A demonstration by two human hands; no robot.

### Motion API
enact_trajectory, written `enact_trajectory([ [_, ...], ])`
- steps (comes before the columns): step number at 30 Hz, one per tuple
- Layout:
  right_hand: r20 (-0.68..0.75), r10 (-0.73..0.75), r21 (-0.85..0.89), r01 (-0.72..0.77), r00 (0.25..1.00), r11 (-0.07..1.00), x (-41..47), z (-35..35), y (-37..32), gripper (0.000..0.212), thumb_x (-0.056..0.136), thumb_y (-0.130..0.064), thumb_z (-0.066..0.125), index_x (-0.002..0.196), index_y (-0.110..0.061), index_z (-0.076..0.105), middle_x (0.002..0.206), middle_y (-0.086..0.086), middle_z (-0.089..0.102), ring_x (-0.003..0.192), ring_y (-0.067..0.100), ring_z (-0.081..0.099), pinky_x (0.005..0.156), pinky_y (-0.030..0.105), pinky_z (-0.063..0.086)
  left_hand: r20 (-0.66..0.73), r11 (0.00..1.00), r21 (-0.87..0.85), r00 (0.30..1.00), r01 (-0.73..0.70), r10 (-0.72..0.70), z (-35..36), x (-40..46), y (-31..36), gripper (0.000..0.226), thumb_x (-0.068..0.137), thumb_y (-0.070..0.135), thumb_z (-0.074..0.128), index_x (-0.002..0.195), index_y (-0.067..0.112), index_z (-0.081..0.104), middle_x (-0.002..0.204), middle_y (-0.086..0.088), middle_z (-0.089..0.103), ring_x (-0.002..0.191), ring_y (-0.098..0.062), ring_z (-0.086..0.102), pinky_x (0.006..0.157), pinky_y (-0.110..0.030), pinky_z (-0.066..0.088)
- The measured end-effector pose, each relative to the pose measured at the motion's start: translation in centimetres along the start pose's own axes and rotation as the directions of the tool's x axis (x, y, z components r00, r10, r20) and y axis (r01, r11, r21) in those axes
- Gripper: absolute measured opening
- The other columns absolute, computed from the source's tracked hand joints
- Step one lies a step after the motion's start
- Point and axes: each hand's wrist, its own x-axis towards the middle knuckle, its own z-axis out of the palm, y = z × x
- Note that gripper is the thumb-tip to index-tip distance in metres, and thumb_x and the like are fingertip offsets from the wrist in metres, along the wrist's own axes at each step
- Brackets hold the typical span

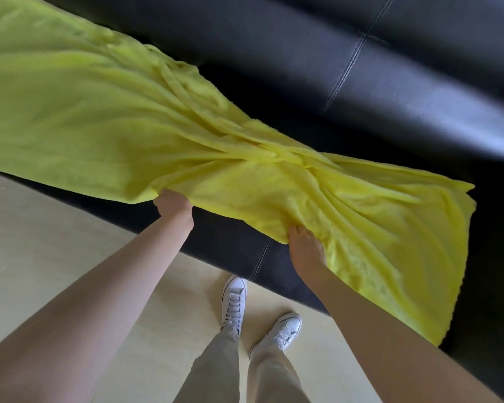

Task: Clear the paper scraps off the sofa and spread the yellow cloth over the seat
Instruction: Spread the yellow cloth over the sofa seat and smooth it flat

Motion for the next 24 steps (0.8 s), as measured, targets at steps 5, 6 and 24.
enact_trajectory([
  [5, -0.647, 0.015, 0.125, 0.087, 0.762, 0.988, -2.8, -1.4, 0.9, 0.005, 0.086, -0.005, 0.052, 0.089, -0.008, 0.052, 0.083, 0.008, 0.055, 0.074, 0.027, 0.049, 0.067, 0.036, 0.039, -0.407, 0.903, -0.116, 0.849, -0.414, 0.337, -2.1, -2.7, 2.3, 0.020, 0.104, 0.031, 0.025, 0.096, 0.014, 0.033, 0.071, 0.007, 0.043, 0.058, -0.007, 0.040, 0.054, -0.011, 0.036],
  [6, -0.687, 0.059, 0.149, 0.060, 0.724, 0.987, -3.5, -1.4, 1.2, 0.006, 0.088, -0.009, 0.046, 0.091, -0.008, 0.051, 0.086, 0.008, 0.056, 0.077, 0.027, 0.047, 0.070, 0.036, 0.036, -0.457, 0.853, -0.134, 0.795, -0.505, 0.399, -2.9, -2.7, 2.1, 0.023, 0.104, 0.030, 0.027, 0.098, 0.010, 0.036, 0.070, 0.007, 0.046, 0.054, -0.003, 0.041, 0.052, -0.010, 0.036],
  [24, 0.264, -0.051, 0.286, -0.028, 0.963, 0.958, -2.7, -0.5, 2.5, 0.023, 0.097, -0.022, 0.037, 0.111, -0.015, 0.055, 0.116, 0.007, 0.061, 0.105, 0.027, 0.058, 0.086, 0.036, 0.048, 0.066, 0.551, 0.807, 0.959, -0.213, 0.274, -4.5, 0.0, -3.0, 0.071, 0.089, 0.020, 0.058, 0.144, 0.000, 0.019, 0.144, -0.027, 0.025, 0.133, -0.038, 0.028, 0.107, -0.045, 0.029],
])
